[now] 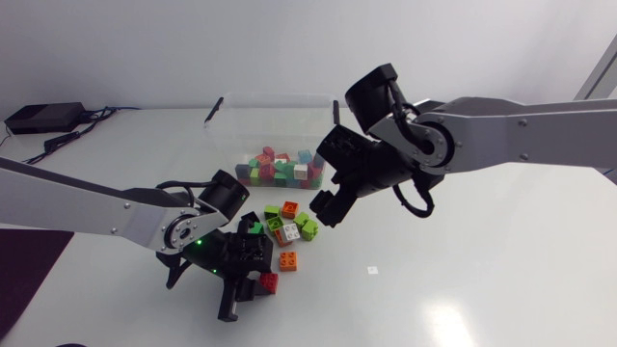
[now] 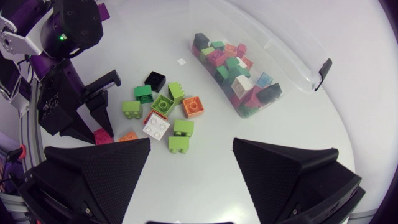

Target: Place the duplo bricks in the container

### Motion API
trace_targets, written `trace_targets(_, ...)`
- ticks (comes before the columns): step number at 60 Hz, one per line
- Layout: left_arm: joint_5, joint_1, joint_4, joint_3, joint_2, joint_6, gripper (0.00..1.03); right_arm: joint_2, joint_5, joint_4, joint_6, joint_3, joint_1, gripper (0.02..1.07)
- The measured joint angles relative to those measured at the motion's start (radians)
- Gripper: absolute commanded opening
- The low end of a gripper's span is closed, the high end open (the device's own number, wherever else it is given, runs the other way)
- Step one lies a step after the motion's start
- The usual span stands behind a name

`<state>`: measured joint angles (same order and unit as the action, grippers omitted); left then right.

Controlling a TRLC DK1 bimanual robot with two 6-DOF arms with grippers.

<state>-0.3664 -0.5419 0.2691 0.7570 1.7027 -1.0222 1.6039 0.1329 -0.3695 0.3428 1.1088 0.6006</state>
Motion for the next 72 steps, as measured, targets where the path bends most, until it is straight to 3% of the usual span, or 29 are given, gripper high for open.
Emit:
trace_targets(16,-0.003,0.004,-0.005,-0.031,-0.034,0.0,0.18,0.079,-0.003,0.06,-0.003,-0.023,0.008,0.98)
trace_targets(36,-0.03,0.056,0.04,-0.044,-0.23,0.019,0.18,0.205,-0.003,0.095,-0.003,-0.023,0.007,0.97)
trace_targets(61,-0.131,0.237,0.072,0.006,-0.404,0.126,0.18,0.281,0.001,0.111,0.001,-0.001,0.01,0.97)
trace_targets(72,-0.155,0.303,0.034,0.059,-0.405,0.194,0.18,0.321,0.001,0.112,0.001,0.02,0.027,0.89)
